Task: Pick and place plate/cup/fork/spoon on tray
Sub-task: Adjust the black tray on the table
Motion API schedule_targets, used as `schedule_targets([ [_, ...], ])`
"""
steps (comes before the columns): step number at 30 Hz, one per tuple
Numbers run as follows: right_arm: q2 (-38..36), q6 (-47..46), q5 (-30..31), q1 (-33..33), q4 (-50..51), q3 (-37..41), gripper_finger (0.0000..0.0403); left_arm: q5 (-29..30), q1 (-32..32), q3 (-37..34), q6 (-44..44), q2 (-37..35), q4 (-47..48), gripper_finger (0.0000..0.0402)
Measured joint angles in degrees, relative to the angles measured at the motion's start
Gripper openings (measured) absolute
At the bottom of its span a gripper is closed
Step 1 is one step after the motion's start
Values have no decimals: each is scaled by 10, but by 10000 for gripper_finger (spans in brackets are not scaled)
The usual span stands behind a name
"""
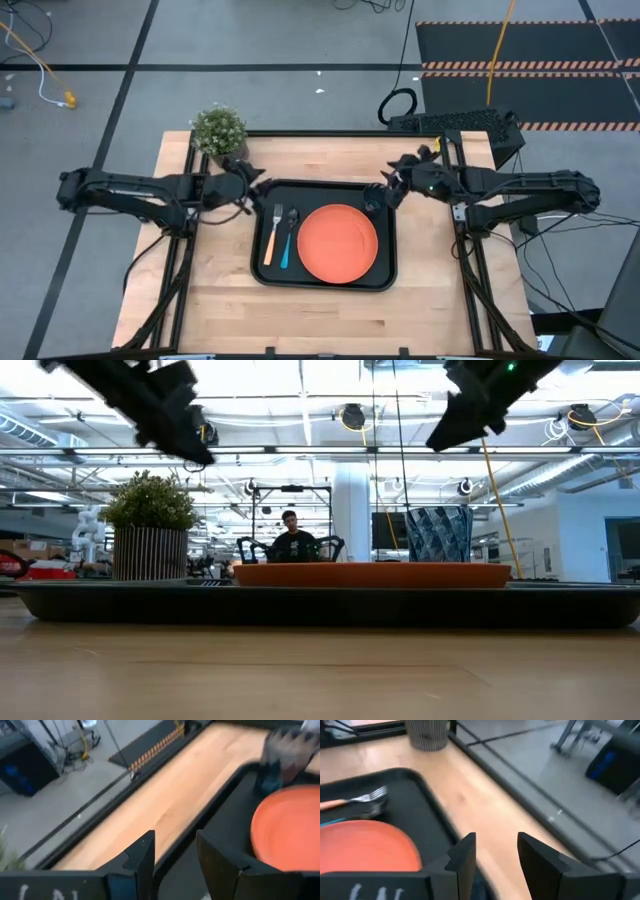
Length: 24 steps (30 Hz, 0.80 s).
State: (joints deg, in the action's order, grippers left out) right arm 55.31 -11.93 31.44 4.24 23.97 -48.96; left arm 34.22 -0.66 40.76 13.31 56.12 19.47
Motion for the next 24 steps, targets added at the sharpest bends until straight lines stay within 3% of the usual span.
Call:
schedule_targets([
  [5, 4, -116, 1, -45, 110, -21, 135, -2, -38, -66, 35, -64, 41, 147],
  [11, 36, -276, -30, -97, 266, -39, 135, -17, -64, -108, 126, -61, 108, 147],
  [14, 62, -347, -54, -119, 334, -39, 134, 14, -75, -118, 148, -55, 113, 147],
  [19, 87, -408, -61, -139, 394, -39, 134, 80, -115, -120, 115, -32, 90, 147],
  [24, 82, -407, -60, -140, 393, -39, 134, 43, -175, -120, 27, 11, -6, 147],
])
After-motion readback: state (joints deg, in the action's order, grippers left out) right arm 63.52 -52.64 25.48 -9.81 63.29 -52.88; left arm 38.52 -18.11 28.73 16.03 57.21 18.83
